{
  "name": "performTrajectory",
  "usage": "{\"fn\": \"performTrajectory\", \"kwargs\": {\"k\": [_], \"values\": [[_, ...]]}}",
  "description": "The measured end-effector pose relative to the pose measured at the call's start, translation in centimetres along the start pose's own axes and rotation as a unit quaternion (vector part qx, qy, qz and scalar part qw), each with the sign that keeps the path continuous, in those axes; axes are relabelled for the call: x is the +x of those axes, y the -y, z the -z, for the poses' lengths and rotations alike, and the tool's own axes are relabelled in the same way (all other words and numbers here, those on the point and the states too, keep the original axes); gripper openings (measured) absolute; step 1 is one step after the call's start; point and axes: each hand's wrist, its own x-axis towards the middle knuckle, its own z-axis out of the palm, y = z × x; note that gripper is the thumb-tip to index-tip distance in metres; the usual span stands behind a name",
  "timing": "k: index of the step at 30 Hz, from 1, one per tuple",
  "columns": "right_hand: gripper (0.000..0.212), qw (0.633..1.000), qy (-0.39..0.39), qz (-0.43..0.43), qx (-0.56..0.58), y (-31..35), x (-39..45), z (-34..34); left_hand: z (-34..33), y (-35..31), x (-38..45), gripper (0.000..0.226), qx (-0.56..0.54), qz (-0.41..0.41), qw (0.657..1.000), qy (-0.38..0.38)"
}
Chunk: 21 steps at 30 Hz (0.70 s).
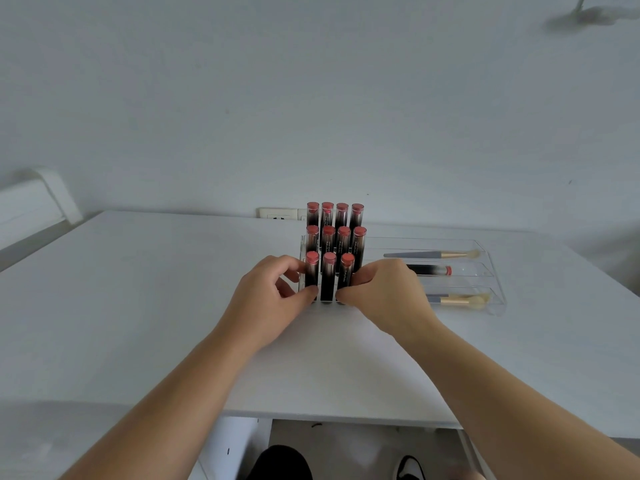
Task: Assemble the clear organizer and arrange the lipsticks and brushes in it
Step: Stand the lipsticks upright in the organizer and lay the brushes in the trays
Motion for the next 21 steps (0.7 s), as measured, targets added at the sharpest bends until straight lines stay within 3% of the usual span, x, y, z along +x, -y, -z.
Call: {"fn": "performTrajectory", "kwargs": {"k": [16,19,21], "values": [[0.028,0.997,-0.038,0.047,-0.056,-0.5,-0.6,1.2,0.1,-0.1,-0.1,0.024,-0.002,0.007,1.000,0.002],[0.013,0.993,-0.085,0.047,-0.061,-1.2,-0.1,3.7,0.1,0.1,-0.1,0.022,-0.002,0.011,1.000,0.002],[0.020,0.988,-0.131,0.022,-0.081,-1.9,0.6,5.9,0.1,0.1,0.0,0.022,-0.002,0.010,1.000,-0.001]]}}
